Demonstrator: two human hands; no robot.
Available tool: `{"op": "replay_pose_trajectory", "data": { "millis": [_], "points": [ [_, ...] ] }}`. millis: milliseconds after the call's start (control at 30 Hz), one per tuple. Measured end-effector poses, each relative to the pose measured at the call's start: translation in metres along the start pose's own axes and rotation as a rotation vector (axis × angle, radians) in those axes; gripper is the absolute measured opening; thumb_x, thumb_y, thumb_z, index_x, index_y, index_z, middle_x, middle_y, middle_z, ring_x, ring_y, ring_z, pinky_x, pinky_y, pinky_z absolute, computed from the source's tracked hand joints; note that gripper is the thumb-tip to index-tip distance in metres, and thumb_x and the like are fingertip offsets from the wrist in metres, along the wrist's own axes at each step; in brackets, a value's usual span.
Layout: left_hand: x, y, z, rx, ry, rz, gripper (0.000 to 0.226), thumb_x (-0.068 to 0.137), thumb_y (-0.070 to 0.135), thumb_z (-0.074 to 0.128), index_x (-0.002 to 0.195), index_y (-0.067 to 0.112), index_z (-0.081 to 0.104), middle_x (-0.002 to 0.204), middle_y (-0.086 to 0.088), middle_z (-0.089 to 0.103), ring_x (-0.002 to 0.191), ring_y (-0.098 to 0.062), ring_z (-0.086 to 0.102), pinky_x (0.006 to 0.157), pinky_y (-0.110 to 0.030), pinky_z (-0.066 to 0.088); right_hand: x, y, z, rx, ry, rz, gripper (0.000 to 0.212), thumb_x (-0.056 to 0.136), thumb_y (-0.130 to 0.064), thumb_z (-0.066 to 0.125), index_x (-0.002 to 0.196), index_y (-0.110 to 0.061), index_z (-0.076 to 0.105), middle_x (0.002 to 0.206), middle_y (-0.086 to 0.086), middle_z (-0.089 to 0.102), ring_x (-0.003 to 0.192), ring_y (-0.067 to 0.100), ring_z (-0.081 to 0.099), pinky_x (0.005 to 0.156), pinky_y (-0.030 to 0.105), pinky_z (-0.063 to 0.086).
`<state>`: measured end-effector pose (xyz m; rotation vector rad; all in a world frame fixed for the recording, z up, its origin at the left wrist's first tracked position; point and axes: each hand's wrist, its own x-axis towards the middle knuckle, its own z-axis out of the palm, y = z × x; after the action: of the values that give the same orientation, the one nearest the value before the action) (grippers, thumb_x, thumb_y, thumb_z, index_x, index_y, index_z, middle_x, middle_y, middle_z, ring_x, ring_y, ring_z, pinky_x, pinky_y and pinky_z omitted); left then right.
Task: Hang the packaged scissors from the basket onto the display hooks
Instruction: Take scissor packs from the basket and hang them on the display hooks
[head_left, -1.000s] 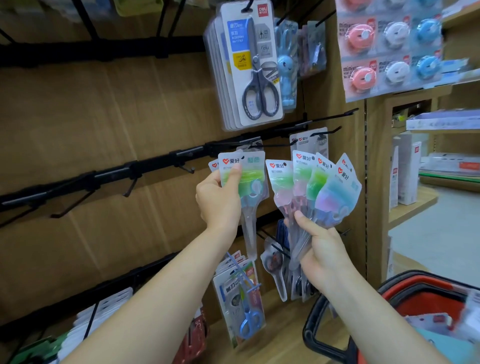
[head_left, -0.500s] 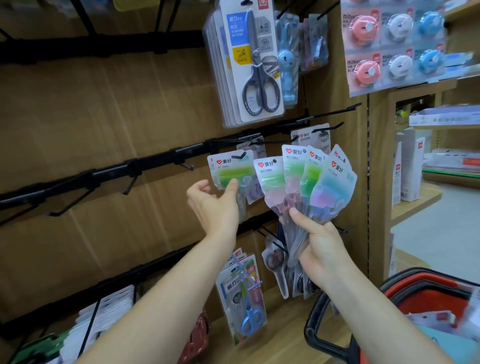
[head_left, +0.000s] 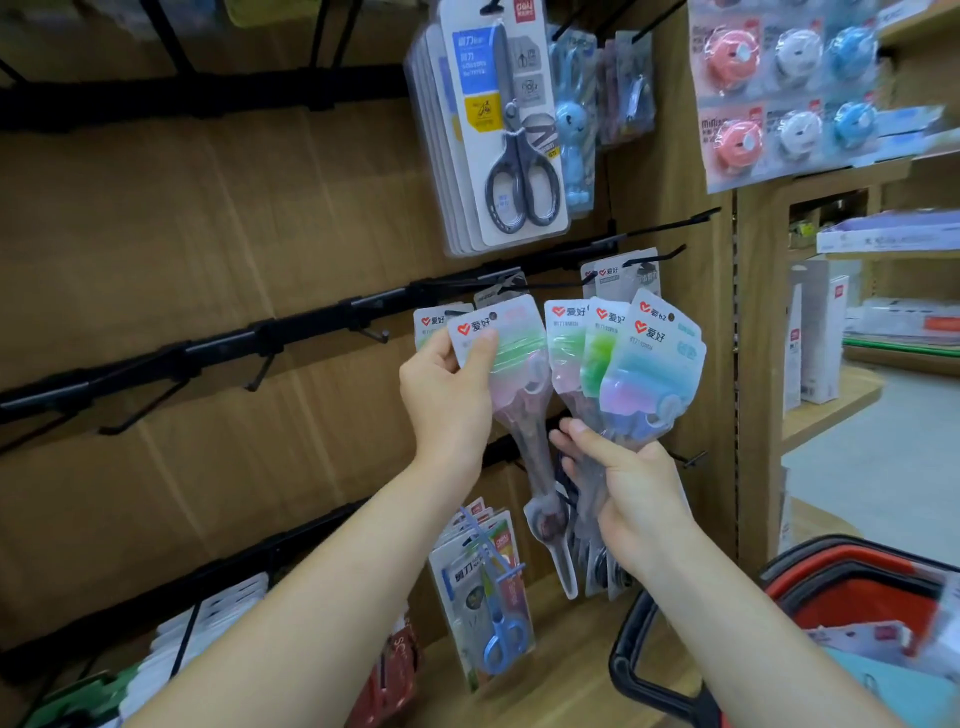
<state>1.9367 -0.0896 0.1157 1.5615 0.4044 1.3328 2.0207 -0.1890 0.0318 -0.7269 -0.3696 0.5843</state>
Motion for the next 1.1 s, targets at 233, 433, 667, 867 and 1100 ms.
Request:
{"op": "replay_pose_trajectory", "data": {
  "millis": [233,433,667,867,1100],
  "points": [
    [0.026,0.005,0.001,0.120,0.042,0.037,0.015,0.098,0.024,0.072,0.087,0.034,0.073,0.093,0.008,0.078,0.089,-0.009,0.076,0.080,-0.041,0.065,-0.003,-0.003,0.001,-0.059,0.034,-0.031,0.023,0.090,-0.001,0.073,0.104,-0.018,0.069,0.077,-0.005,0.075,0.068,0.010,0.071,0.074,0.028,0.055],
    [0.030,0.004,0.000,0.250,0.053,0.081,0.017,0.099,0.031,0.070,0.084,0.037,0.071,0.087,0.015,0.076,0.084,-0.005,0.076,0.075,-0.040,0.066,-0.003,-0.003,0.000,-0.019,0.064,-0.078,0.018,0.093,-0.012,0.073,0.109,-0.017,0.067,0.080,-0.001,0.074,0.066,0.011,0.066,0.062,0.024,0.053],
    [0.039,-0.005,-0.007,0.355,0.090,0.026,0.013,0.097,0.034,0.072,0.084,0.034,0.072,0.091,0.009,0.075,0.086,-0.011,0.075,0.076,-0.044,0.065,-0.002,-0.005,-0.004,-0.045,-0.021,-0.002,0.021,0.093,-0.012,0.071,0.114,-0.014,0.067,0.077,0.000,0.067,0.063,0.012,0.059,0.059,0.026,0.048],
    [0.031,-0.013,-0.006,0.311,0.248,-0.193,0.023,0.094,0.030,0.075,0.108,0.031,0.057,0.110,0.008,0.066,0.101,-0.015,0.069,0.087,-0.036,0.058,-0.004,-0.005,-0.007,-0.078,-0.152,0.036,0.034,0.082,-0.015,0.075,0.115,-0.012,0.067,0.079,0.004,0.067,0.065,0.014,0.063,0.058,0.025,0.051],
    [-0.065,-0.013,-0.024,-0.083,-0.244,-0.200,0.055,0.078,0.035,0.086,0.126,0.017,0.064,0.116,0.001,0.074,0.103,-0.009,0.071,0.079,-0.020,0.056,-0.006,0.003,-0.015,-0.202,-0.320,0.097,0.025,0.076,-0.016,0.075,0.099,-0.006,0.073,0.078,0.012,0.067,0.061,0.018,0.062,0.057,0.027,0.050]
  ]
}}
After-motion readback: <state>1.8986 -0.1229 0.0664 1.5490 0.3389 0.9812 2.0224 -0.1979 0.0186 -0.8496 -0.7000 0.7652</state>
